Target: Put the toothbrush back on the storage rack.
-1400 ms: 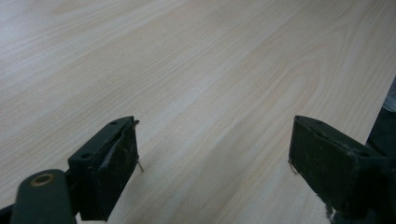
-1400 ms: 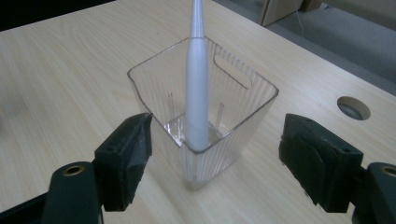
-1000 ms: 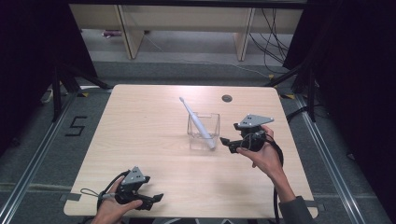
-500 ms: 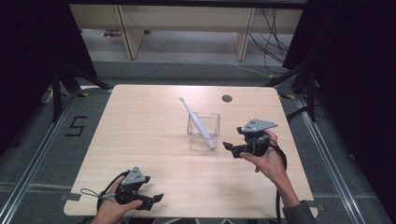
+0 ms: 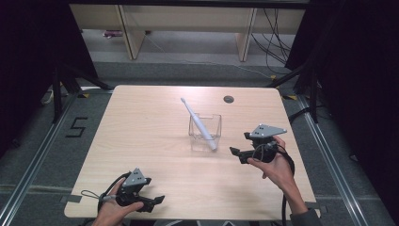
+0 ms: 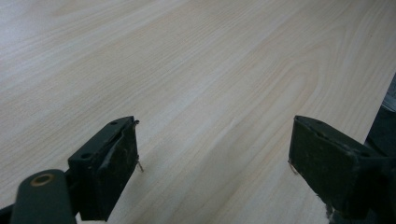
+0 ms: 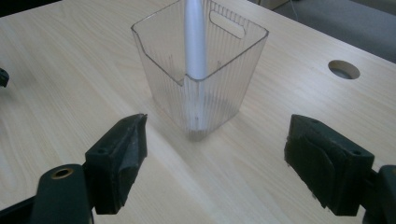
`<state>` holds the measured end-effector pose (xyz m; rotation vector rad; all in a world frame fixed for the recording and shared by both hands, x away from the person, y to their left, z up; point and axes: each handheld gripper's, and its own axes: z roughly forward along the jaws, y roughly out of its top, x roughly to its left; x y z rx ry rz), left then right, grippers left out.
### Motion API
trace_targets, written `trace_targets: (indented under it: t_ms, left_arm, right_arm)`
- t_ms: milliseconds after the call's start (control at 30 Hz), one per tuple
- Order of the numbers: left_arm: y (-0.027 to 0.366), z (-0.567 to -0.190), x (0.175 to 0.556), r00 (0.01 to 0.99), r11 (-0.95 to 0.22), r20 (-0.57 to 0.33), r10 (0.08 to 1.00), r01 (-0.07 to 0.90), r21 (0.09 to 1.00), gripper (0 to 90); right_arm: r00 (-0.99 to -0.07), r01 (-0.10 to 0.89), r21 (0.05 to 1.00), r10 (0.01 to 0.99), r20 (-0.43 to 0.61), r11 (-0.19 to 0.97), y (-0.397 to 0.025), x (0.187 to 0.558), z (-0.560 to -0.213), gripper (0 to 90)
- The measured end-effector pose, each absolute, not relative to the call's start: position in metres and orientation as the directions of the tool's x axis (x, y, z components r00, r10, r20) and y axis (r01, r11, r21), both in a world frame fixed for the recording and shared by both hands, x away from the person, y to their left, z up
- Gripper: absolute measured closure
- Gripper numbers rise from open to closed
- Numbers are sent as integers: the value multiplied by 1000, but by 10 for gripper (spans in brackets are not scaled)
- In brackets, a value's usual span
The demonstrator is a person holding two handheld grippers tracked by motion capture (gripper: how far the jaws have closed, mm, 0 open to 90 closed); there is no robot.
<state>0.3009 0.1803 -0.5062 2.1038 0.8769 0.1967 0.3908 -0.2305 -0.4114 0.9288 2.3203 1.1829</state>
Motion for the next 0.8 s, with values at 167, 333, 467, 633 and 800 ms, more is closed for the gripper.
trace_targets:
  t_ms: [167, 333, 467, 633, 800]
  left_arm:
    - [180, -506, 301, 745, -414, -157, 648, 518, 748, 149]
    - [181, -506, 301, 751, -428, -147, 644, 512, 745, 150]
    - [181, -506, 301, 751, -428, -147, 644, 512, 744, 149]
    - [181, -506, 301, 751, -428, -147, 643, 512, 745, 149]
    - [181, -506, 301, 751, -428, -147, 644, 512, 745, 149]
  right_arm:
    - [-709, 398, 811, 704, -24, 429, -236, 388, -415, 212]
    - [-709, 398, 811, 705, -24, 429, -240, 384, -418, 211]
    - [-712, 398, 809, 701, -24, 432, -242, 381, -420, 210]
    - [-714, 403, 805, 699, -20, 435, -243, 377, -424, 211]
    - [-713, 407, 805, 701, -15, 432, -241, 373, -428, 211]
